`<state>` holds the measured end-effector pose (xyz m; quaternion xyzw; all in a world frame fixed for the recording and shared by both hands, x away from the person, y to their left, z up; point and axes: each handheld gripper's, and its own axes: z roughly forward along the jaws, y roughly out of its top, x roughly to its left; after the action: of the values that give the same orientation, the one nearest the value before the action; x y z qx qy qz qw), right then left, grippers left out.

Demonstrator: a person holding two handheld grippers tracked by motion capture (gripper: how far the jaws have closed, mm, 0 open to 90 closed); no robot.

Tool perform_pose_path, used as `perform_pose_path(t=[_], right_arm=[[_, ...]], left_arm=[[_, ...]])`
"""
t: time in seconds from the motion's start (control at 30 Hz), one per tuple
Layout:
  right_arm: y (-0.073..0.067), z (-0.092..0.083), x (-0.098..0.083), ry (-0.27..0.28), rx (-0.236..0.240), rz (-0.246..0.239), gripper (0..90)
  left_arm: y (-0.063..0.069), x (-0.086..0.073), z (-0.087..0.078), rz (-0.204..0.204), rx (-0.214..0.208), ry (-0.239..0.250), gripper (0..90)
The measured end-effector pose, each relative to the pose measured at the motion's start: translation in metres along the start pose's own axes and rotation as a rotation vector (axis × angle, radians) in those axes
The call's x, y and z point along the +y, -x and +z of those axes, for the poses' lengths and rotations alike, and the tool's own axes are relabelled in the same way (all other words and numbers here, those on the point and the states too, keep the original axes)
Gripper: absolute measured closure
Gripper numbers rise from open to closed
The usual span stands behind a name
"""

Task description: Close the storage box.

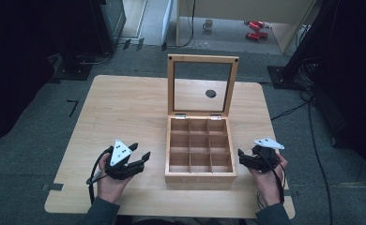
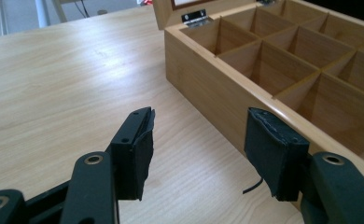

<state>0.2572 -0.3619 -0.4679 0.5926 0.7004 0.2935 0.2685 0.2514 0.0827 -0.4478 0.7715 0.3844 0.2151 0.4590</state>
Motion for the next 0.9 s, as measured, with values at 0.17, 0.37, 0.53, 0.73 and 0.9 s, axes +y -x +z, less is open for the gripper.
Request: perform_pose_path(t=[0.17,0.37,0.53,0.73,0.9], right_arm=[[-0.007,-0.006,0.009,0.015,0.011,-0.038,15.6],[-0.015,-0.012,0.018,0.014,0.009,-0.085,20.7],[-0.017,-0.016,0.023,0.017,0.034,-0.104,29.4],[-0.018,-0.02,0.031,0.037,0.056,-0.103,33.1],[-0.019,-0.023,0.038,0.057,0.064,-0.108,36.1]], left_arm=[[-0.002,0.003,-0.001,-0.003,-0.005,0.004,42.7],[-0.003,0.007,-0.001,-0.005,-0.01,0.012,42.8],[-0.005,0.011,-0.001,0.002,-0.008,0.015,42.9],[-0.006,0.019,0.001,0.016,-0.002,0.02,43.0],[-0.008,0.026,0.003,0.024,0.013,0.037,43.2]])
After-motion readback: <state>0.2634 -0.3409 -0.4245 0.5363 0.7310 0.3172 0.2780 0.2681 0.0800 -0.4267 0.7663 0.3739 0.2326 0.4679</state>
